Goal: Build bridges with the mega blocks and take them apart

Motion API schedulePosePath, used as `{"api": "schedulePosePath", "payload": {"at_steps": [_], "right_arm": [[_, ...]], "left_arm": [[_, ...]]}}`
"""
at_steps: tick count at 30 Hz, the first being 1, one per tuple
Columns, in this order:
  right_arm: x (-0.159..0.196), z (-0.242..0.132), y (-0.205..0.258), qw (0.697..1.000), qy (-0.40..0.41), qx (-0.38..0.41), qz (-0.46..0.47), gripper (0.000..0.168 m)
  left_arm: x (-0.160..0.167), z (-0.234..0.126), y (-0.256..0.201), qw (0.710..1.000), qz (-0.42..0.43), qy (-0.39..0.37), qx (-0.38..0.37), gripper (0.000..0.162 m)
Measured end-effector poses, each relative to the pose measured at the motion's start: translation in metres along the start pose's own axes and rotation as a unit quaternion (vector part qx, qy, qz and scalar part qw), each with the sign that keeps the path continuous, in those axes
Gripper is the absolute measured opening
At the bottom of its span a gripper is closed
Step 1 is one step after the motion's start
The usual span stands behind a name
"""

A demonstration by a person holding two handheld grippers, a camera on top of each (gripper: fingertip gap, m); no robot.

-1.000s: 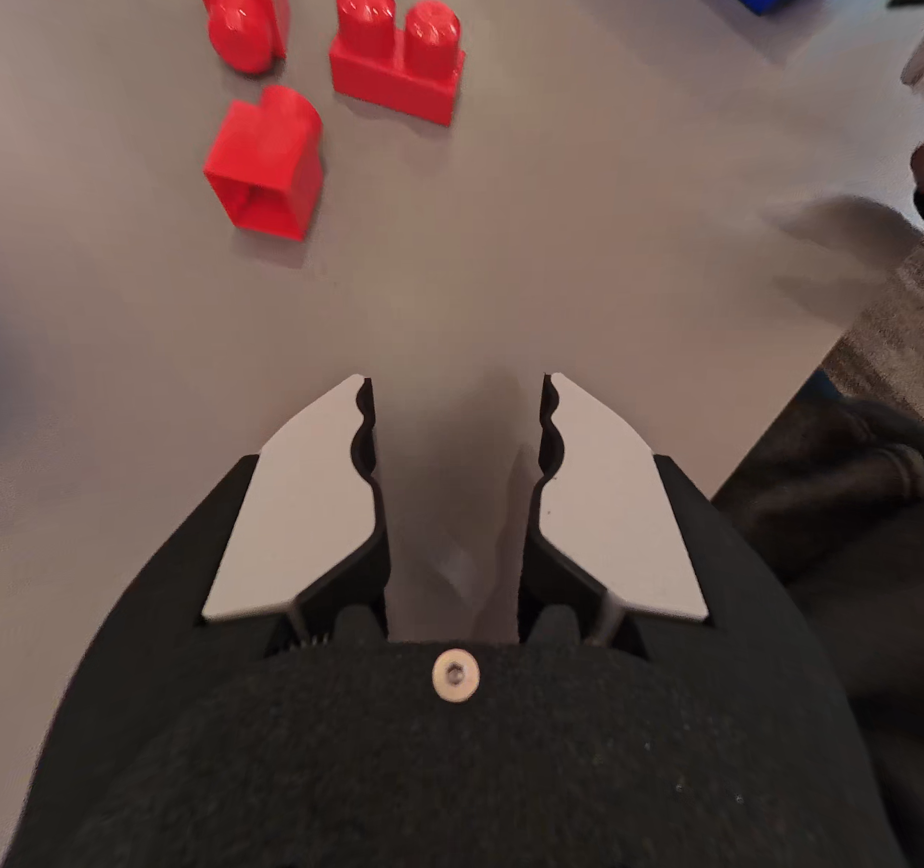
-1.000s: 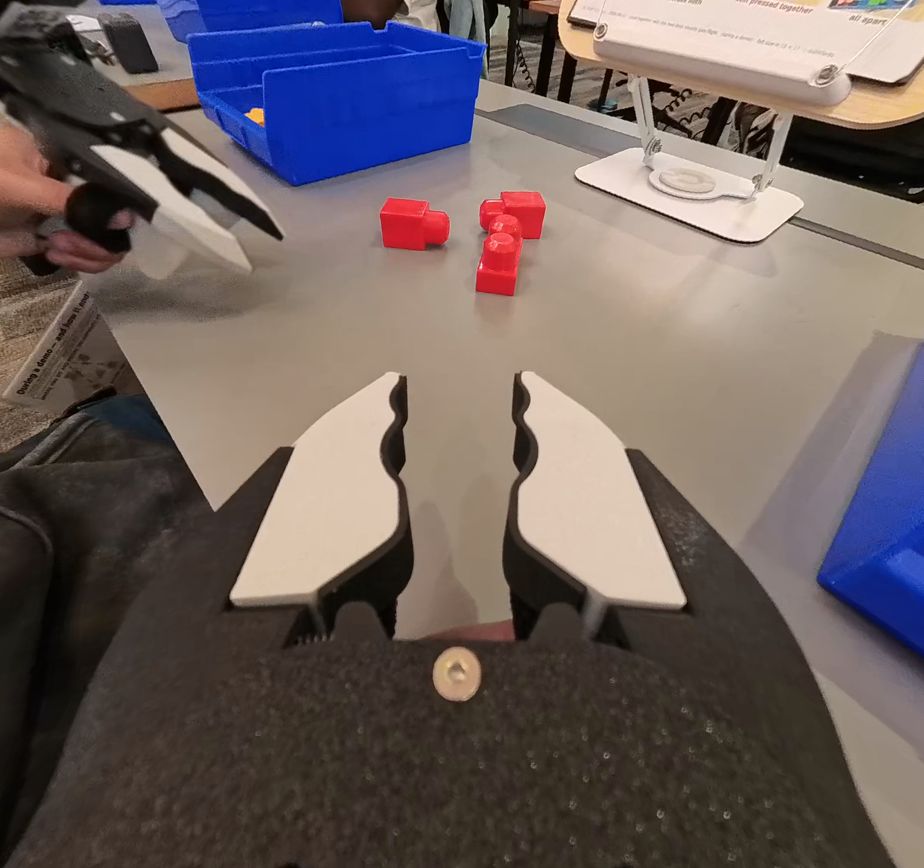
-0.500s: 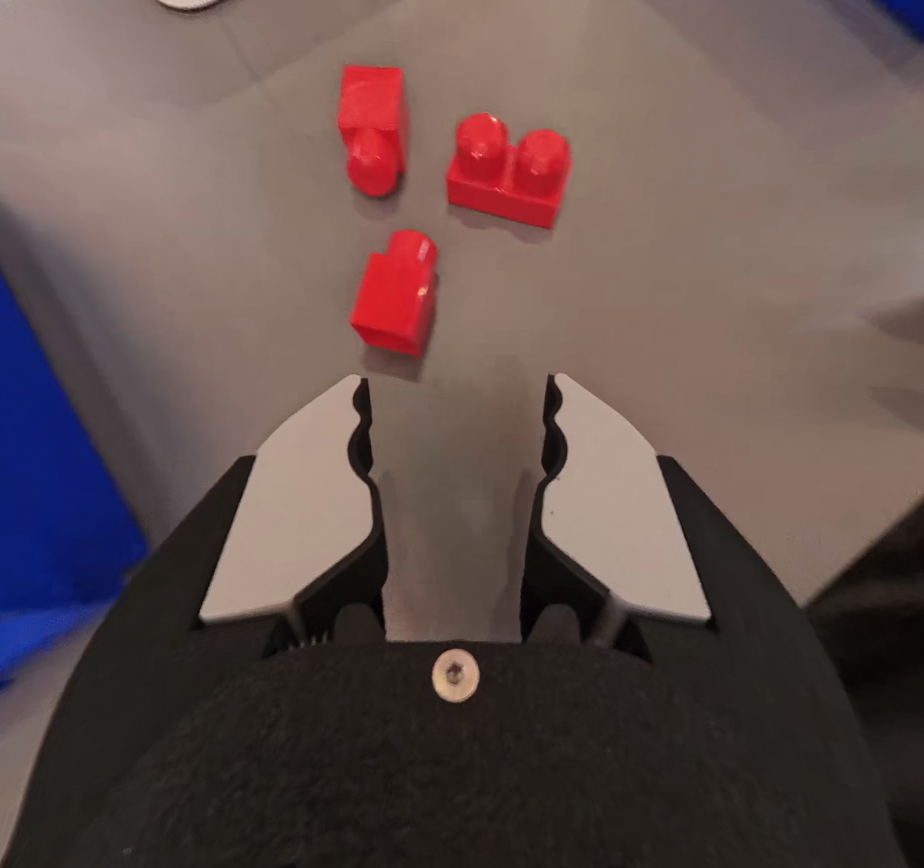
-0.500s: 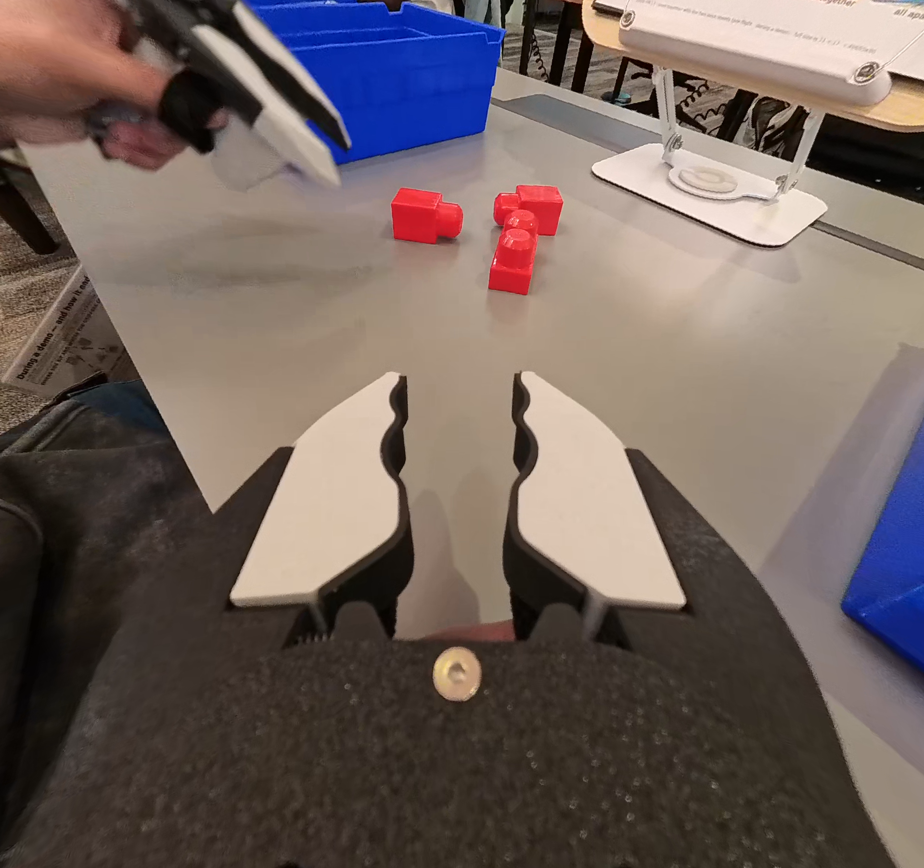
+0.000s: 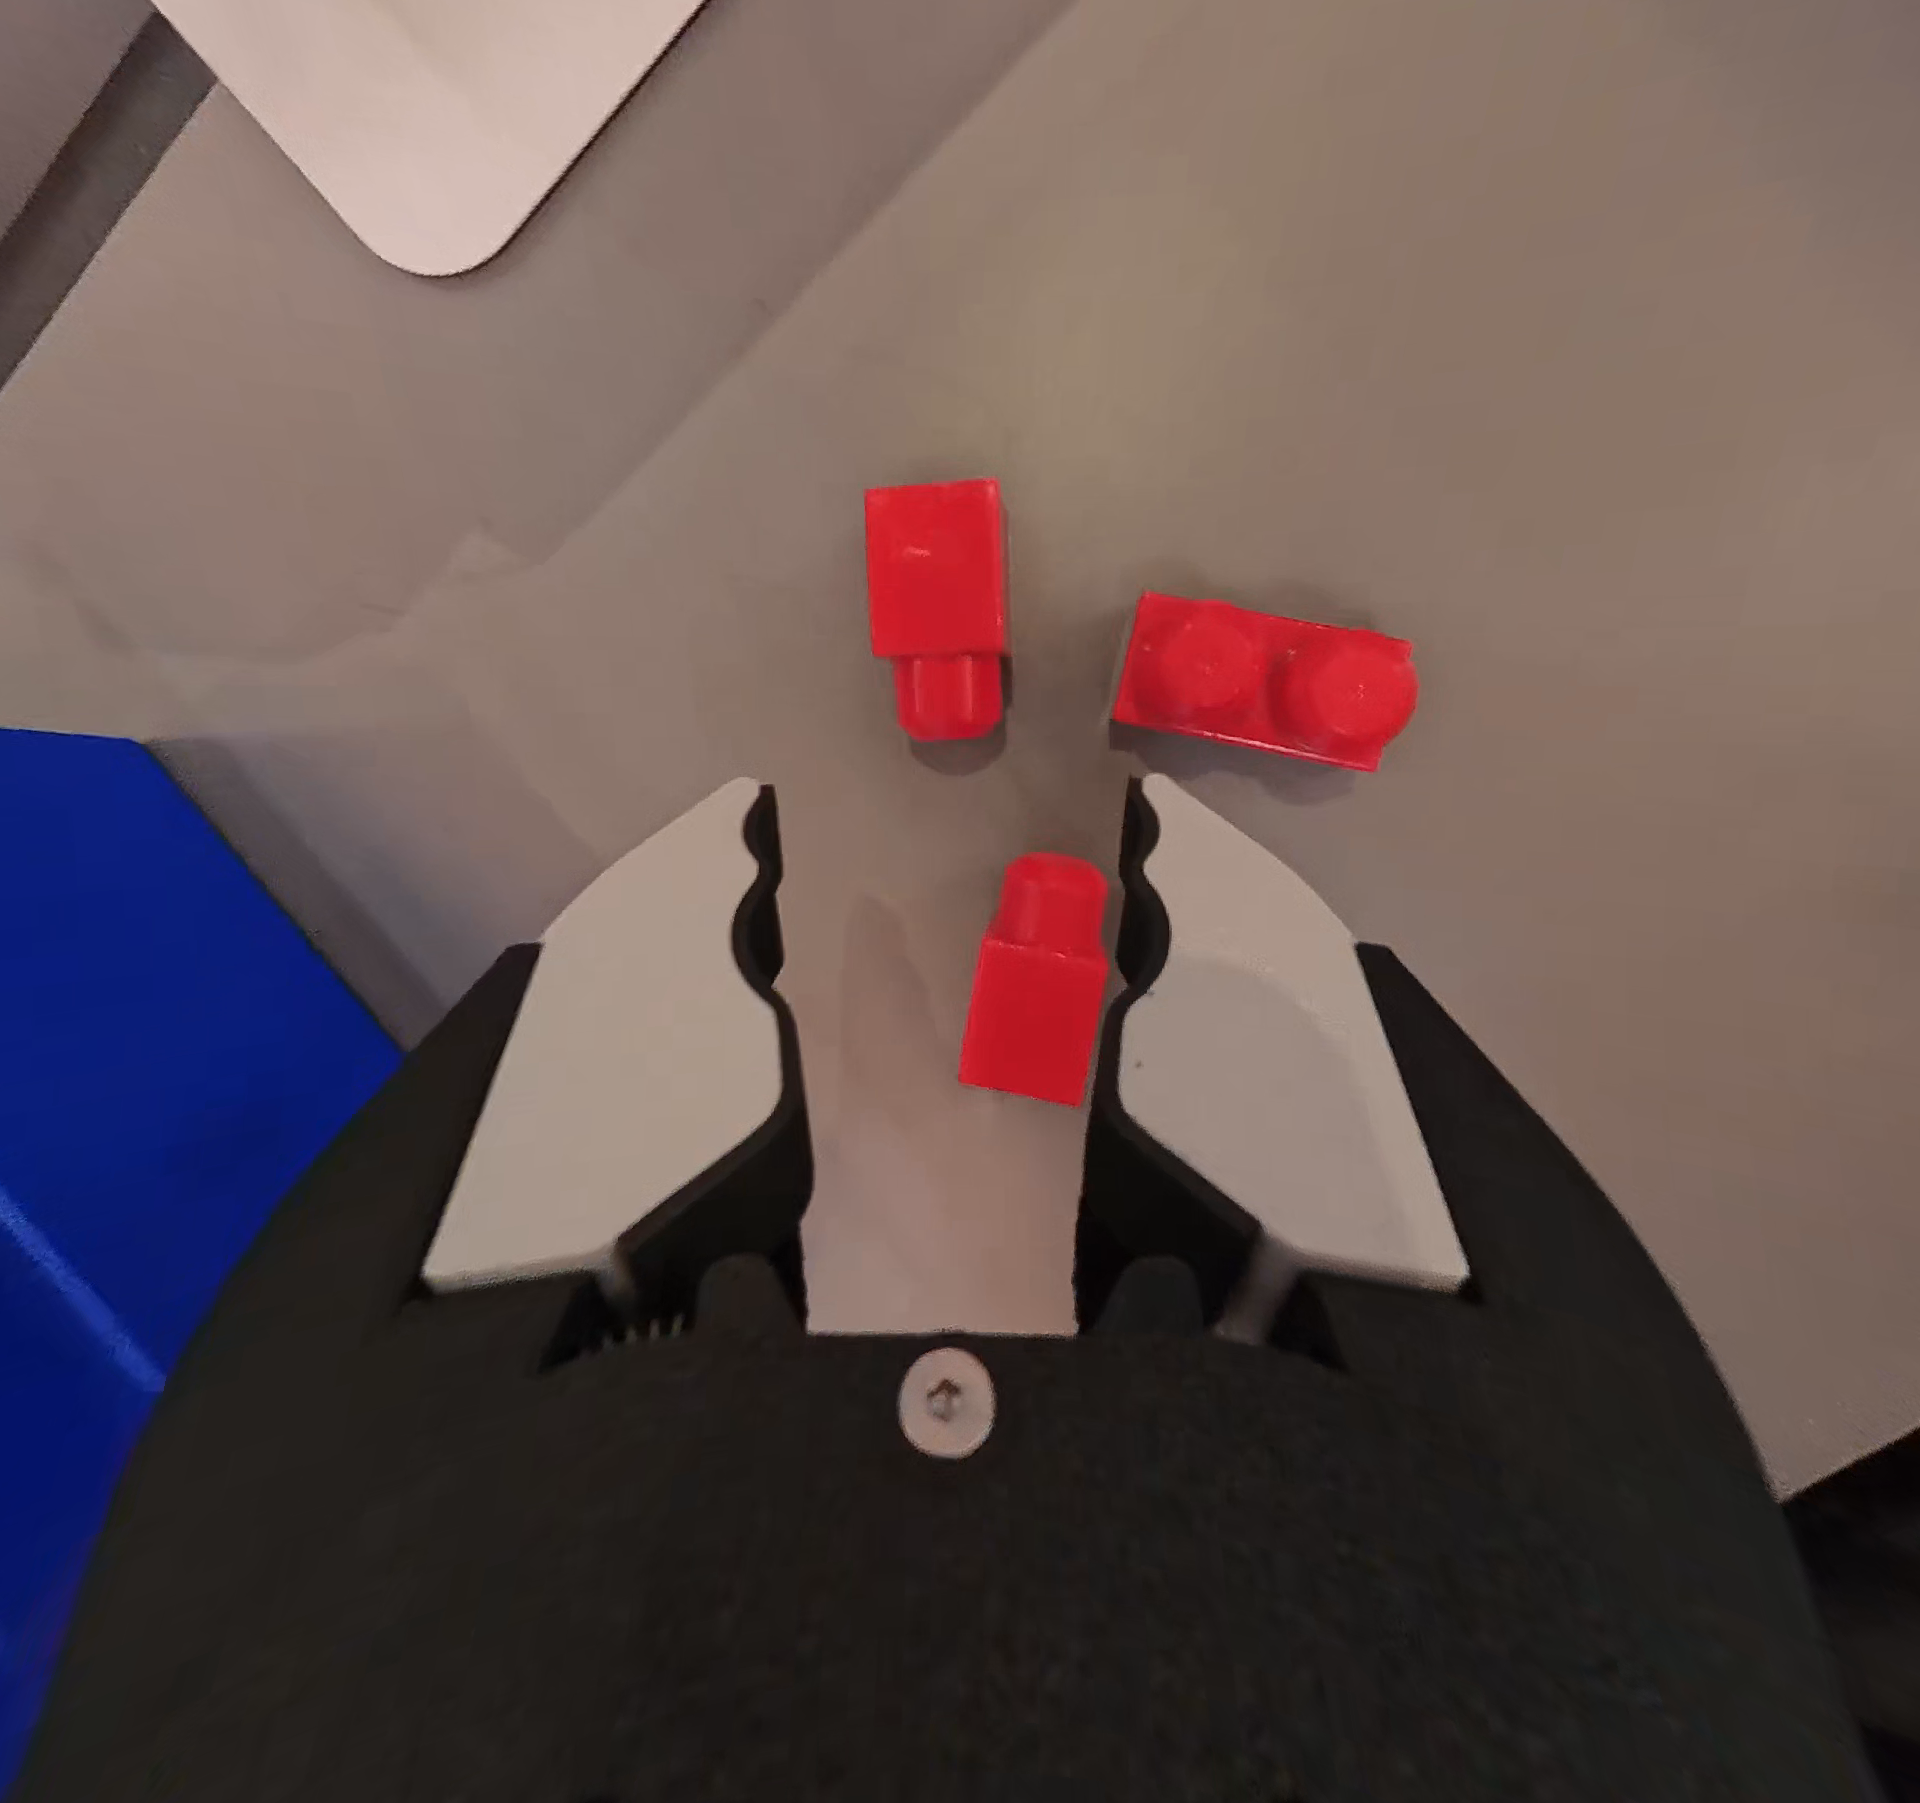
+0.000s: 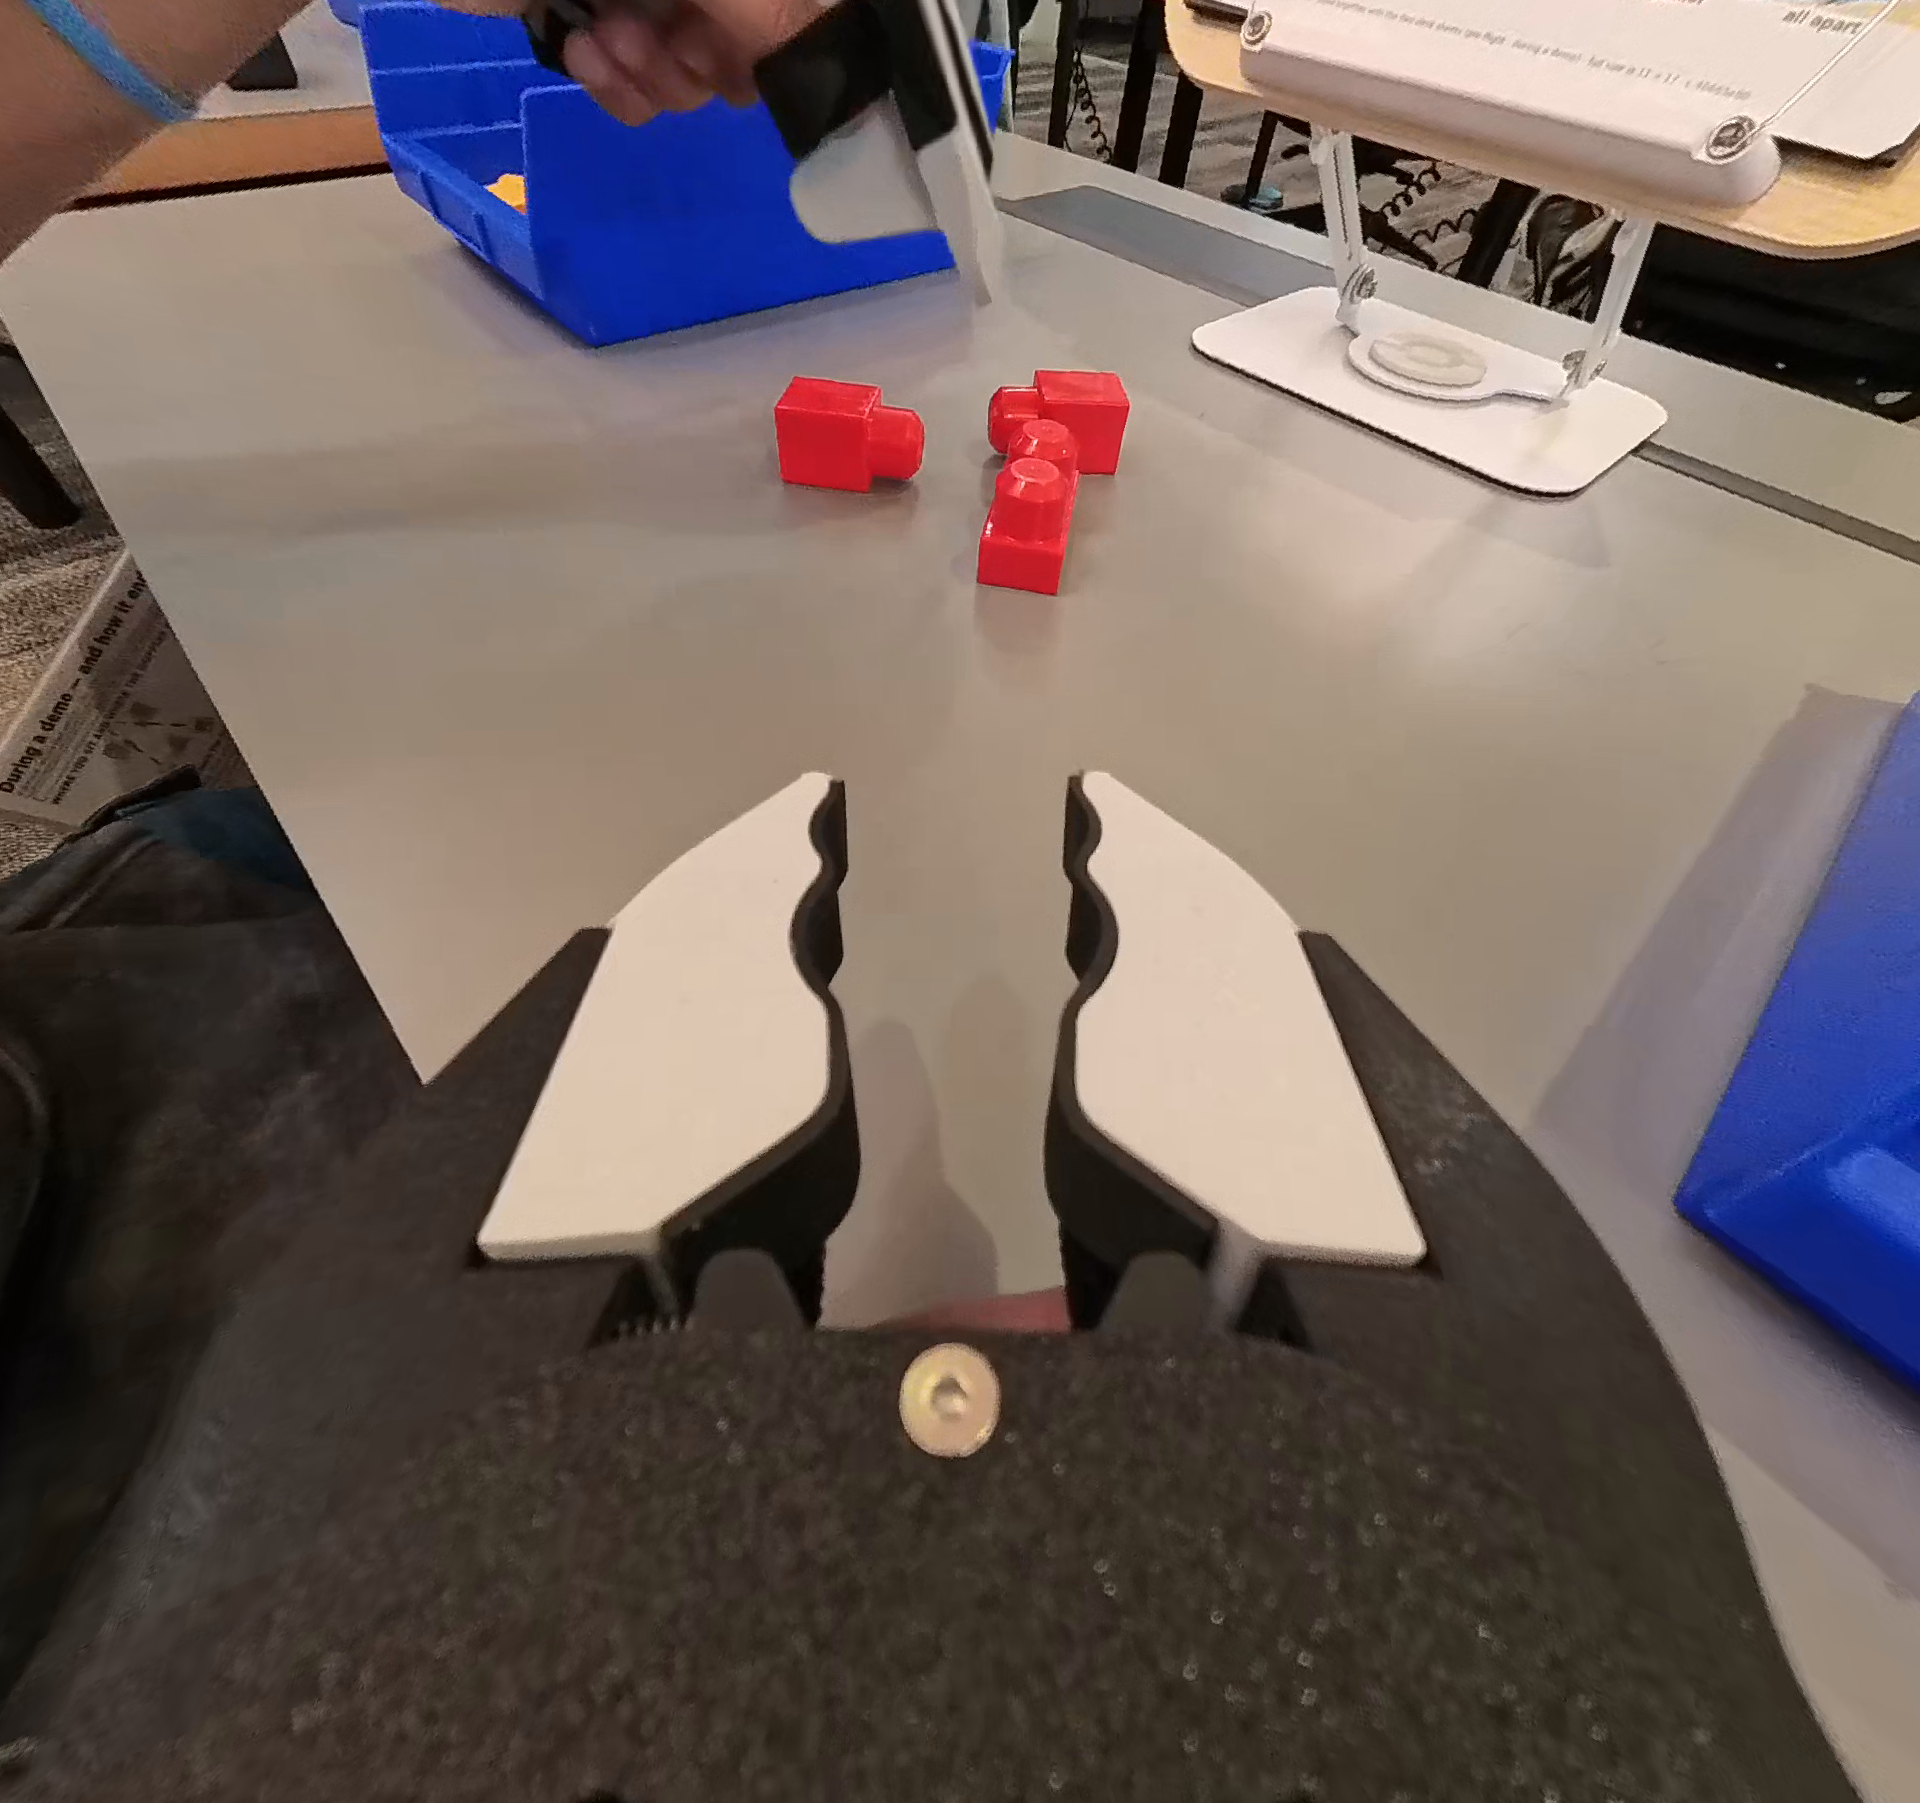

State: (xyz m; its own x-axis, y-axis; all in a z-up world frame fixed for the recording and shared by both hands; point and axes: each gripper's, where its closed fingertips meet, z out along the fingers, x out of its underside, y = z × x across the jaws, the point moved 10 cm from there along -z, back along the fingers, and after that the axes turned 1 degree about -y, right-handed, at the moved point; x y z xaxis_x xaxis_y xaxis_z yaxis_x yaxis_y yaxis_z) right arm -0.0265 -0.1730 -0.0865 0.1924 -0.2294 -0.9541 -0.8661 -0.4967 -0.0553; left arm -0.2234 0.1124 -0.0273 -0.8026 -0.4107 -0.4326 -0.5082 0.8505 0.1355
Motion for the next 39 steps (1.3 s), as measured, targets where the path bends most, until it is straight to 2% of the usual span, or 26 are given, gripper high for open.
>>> {"api": "schedulePosePath", "payload": {"at_steps": [2, 5, 8, 13, 16, 19, 22, 26, 29, 31, 33, 35, 37, 39], "right_arm": [[0.001, -0.002, -0.002, 1.000, -0.001, -0.001, 0.005, 0.040], [0.001, -0.001, -0.004, 1.000, 0.004, -0.013, 0.022, 0.042], [-0.019, 0.003, -0.012, 0.997, 0.025, -0.074, 0.029, 0.045], [-0.071, 0.036, -0.041, 0.980, 0.109, -0.133, -0.104, 0.047], [-0.101, 0.078, -0.055, 0.949, 0.154, -0.181, -0.205, 0.049], [-0.131, 0.136, -0.063, 0.905, 0.185, -0.232, -0.304, 0.049], [-0.146, 0.203, -0.067, 0.843, 0.236, -0.270, -0.401, 0.048], [-0.139, 0.275, -0.064, 0.761, 0.308, -0.288, -0.492, 0.051], [-0.127, 0.308, -0.062, 0.721, 0.337, -0.302, -0.525, 0.051], [-0.119, 0.320, -0.058, 0.706, 0.357, -0.327, -0.517, 0.050], [-0.111, 0.329, -0.057, 0.690, 0.360, -0.319, -0.540, 0.049], [-0.103, 0.335, -0.056, 0.687, 0.370, -0.324, -0.535, 0.038], [-0.106, 0.336, -0.057, 0.702, 0.367, -0.312, -0.525, 0.037], [-0.120, 0.332, -0.057, 0.742, 0.357, -0.289, -0.488, 0.037]], "left_arm": [[0.013, -0.007, -0.002, 1.000, -0.007, -0.024, 0.015, 0.062], [0.051, -0.018, -0.014, 0.998, -0.011, -0.057, 0.032, 0.061], [0.098, -0.030, -0.031, 0.993, -0.026, -0.105, 0.039, 0.062], [0.167, -0.050, -0.069, 0.965, -0.078, -0.232, 0.093, 0.062], [0.195, -0.058, -0.089, 0.941, -0.095, -0.304, 0.111, 0.061], [0.203, -0.059, -0.097, 0.943, -0.072, -0.314, 0.081, 0.059], [0.203, -0.055, -0.103, 0.949, -0.037, -0.304, 0.070, 0.059], [0.210, -0.047, -0.104, 0.957, -0.022, -0.285, 0.056, 0.061], [0.215, -0.049, -0.096, 0.955, -0.037, -0.286, 0.067, 0.062], [0.217, -0.053, -0.089, 0.950, -0.057, -0.295, 0.083, 0.063], [0.221, -0.057, -0.083, 0.944, -0.080, -0.304, 0.099, 0.063], [0.223, -0.059, -0.079, 0.938, -0.096, -0.311, 0.119, 0.063], [0.223, -0.060, -0.075, 0.934, -0.109, -0.315, 0.128, 0.062], [0.223, -0.061, -0.074, 0.933, -0.112, -0.316, 0.129, 0.062]]}}
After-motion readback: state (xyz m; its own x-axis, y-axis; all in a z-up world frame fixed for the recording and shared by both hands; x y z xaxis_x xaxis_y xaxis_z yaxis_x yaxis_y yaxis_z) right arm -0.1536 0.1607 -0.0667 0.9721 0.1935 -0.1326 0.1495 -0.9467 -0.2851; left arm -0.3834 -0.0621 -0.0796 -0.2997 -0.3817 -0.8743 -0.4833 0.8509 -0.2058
